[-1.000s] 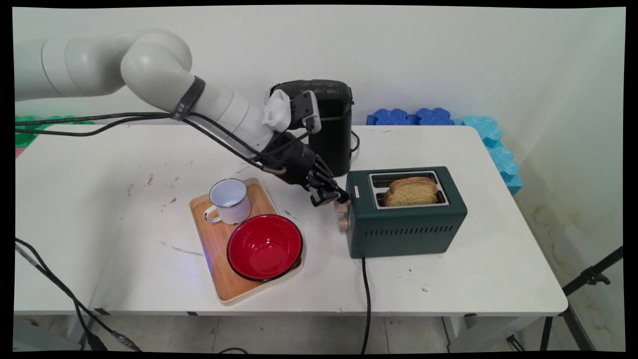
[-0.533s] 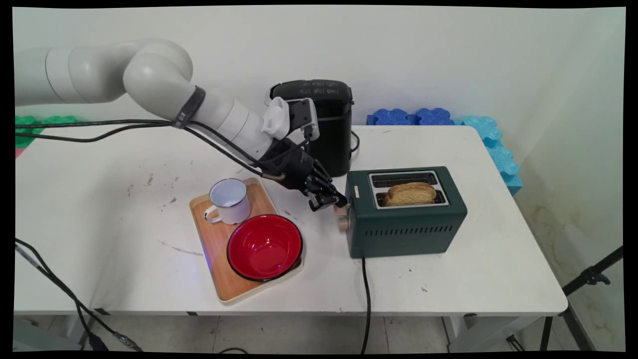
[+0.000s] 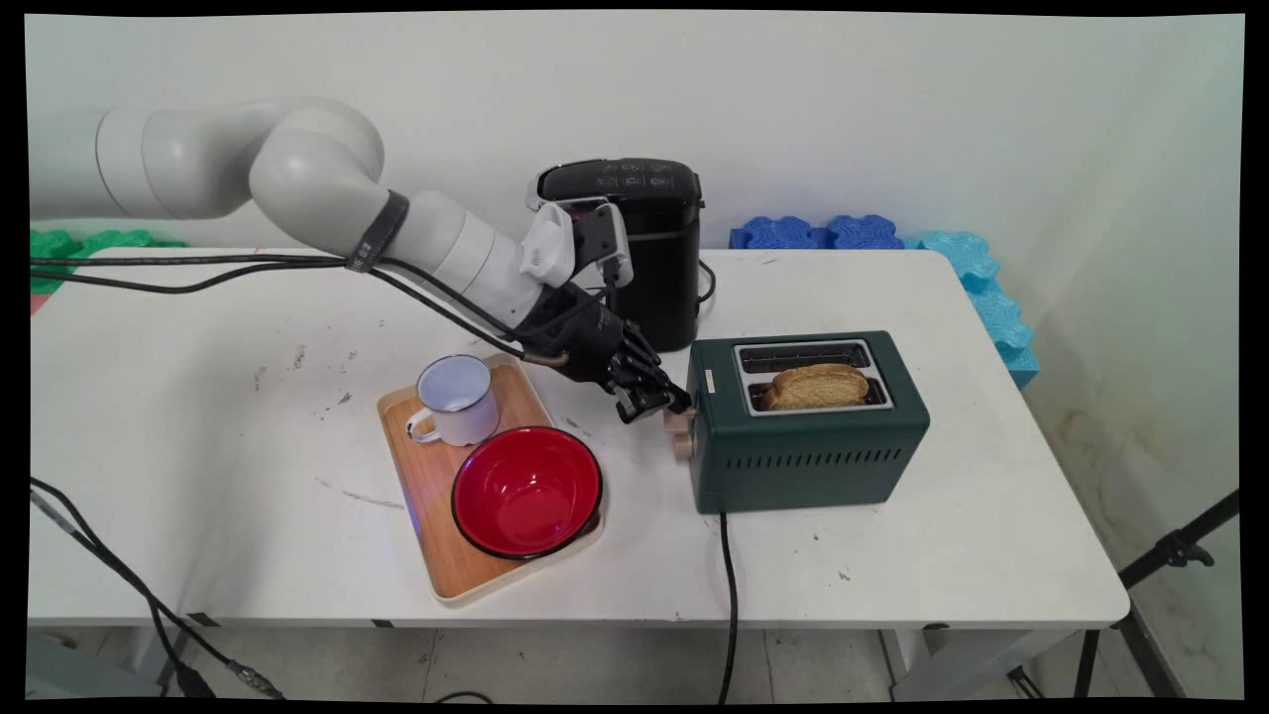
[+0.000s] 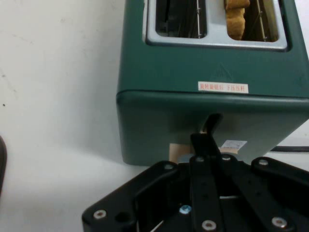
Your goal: Press the toaster switch
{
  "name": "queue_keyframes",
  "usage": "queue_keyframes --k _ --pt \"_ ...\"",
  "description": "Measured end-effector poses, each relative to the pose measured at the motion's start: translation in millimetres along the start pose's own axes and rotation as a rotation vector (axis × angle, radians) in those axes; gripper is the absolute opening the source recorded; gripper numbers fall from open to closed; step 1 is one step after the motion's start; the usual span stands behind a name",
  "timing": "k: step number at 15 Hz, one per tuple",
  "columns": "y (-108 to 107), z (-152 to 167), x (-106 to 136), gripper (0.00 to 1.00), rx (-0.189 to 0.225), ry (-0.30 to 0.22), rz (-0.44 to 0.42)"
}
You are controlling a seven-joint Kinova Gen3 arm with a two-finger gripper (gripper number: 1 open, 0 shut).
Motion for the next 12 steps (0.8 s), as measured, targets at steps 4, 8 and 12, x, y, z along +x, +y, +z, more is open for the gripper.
queue_keyframes --k 4,8,12 --pt "0 4 -7 0.0 0.003 0.006 -0.008" --pt "-1 7 -11 0.0 0.007 0.015 -0.014" --pt "-1 9 -14 0.0 0.01 0.022 -0.017"
